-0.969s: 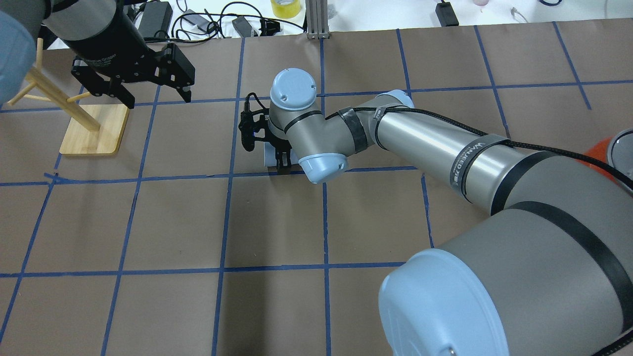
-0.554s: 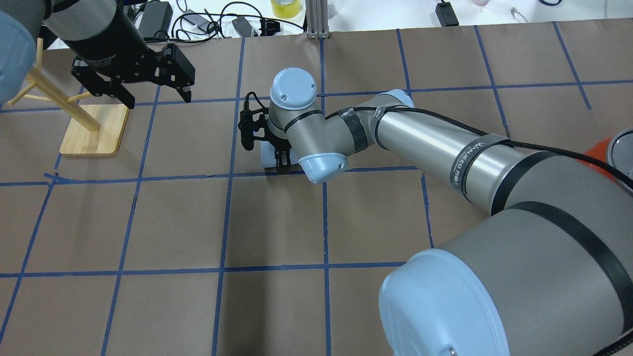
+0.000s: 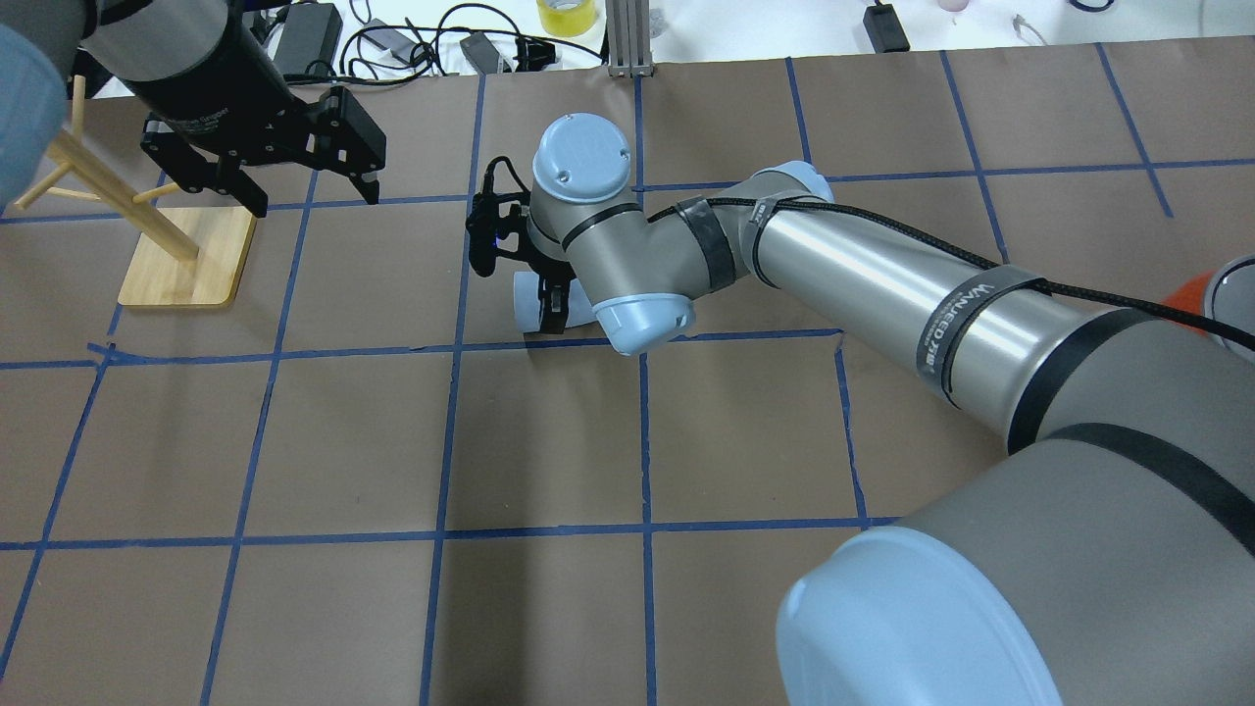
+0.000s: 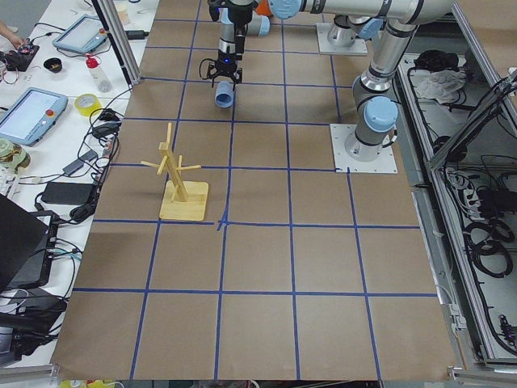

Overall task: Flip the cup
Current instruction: 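Lower the cup onto the table and open the right gripper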

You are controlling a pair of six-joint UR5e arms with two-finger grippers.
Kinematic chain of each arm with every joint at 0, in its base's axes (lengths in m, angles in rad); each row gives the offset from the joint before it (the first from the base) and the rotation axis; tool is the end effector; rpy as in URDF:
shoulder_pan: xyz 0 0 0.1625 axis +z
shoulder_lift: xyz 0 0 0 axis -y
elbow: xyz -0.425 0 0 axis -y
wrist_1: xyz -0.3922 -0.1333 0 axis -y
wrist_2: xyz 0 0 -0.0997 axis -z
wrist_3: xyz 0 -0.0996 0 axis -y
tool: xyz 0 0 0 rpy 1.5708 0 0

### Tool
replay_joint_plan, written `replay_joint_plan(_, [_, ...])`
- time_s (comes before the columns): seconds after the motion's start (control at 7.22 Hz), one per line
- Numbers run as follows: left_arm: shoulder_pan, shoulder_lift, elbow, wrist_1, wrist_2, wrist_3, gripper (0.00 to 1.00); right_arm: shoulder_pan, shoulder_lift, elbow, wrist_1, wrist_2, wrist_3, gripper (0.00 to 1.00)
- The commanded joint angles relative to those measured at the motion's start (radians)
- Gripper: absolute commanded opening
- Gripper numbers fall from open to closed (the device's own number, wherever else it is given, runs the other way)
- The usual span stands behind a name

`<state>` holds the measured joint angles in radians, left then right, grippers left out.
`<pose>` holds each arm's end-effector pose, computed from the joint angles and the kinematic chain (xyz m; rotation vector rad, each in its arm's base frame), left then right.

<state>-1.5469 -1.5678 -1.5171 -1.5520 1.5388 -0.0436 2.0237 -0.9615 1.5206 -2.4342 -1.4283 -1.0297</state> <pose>-0.1246 -0.5003 0.5180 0.1029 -3.1050 0.1168 0.4390 -0.5652 0.2388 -2.0842 2.2272 -0.5103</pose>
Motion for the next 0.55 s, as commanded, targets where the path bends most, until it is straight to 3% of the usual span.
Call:
replay_joint_plan(0.0, [0.013,0.000,-0.005,-0.003,-0.006,0.029,1.00,-0.017,-0.106,0.045,0.044,-0.076,0.106,1.00])
replay_joint_plan(0.42, [0.128,-0.009,-0.046,0.007,-0.119,0.167,1.00,-0.109,-0.238,0.116,0.238,-0.170,0.609,1.00])
